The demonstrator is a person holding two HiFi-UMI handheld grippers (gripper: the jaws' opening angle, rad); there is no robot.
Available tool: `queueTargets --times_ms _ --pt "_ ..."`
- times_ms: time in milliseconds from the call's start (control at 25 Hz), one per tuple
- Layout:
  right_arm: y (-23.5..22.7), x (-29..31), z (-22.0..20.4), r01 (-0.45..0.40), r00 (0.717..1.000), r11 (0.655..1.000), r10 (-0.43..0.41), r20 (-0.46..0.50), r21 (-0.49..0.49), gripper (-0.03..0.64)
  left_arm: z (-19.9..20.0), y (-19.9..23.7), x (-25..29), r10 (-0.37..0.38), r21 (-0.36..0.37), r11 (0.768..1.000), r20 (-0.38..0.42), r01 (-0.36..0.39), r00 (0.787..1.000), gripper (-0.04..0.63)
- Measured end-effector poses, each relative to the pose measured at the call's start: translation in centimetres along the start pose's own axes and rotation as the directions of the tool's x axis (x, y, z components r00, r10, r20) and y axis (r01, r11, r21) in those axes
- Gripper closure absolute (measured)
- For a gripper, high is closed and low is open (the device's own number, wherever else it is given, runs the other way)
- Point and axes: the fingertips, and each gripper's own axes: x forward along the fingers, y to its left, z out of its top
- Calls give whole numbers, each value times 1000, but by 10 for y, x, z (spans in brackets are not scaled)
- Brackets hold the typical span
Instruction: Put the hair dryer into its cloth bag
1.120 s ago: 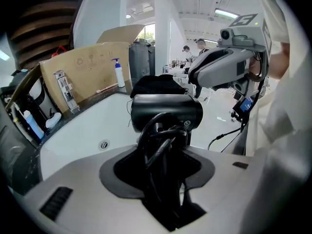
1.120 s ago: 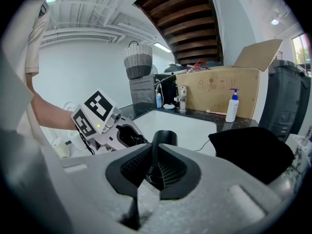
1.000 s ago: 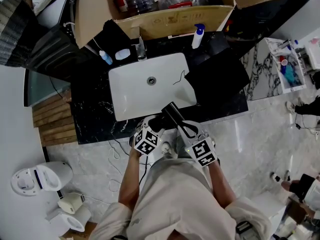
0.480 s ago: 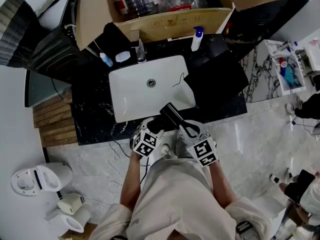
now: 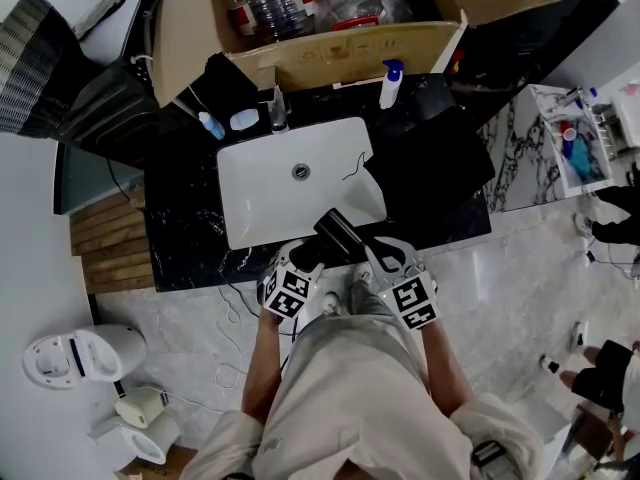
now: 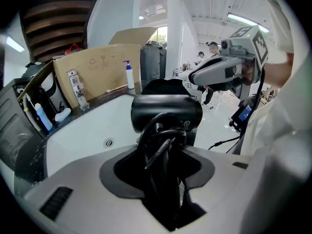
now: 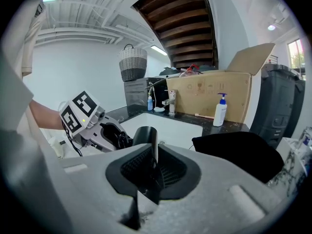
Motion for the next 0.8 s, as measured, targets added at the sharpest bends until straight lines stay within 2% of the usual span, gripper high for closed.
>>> queueTargets --times_ms 280,440,800 --pt "-29 -2 -2 24 1000 1000 -24 -15 -13 594 8 1 -1 32 -31 999 -4 -32 999 407" --pt "-49 3 -7 51 998 997 -53 -26 -54 594 13 0 0 44 -46 998 -9 -44 999 407" --pt "-78 14 -24 46 994 995 -54 -90 -89 594 23 -2 7 72 -81 994 -22 -74 997 407"
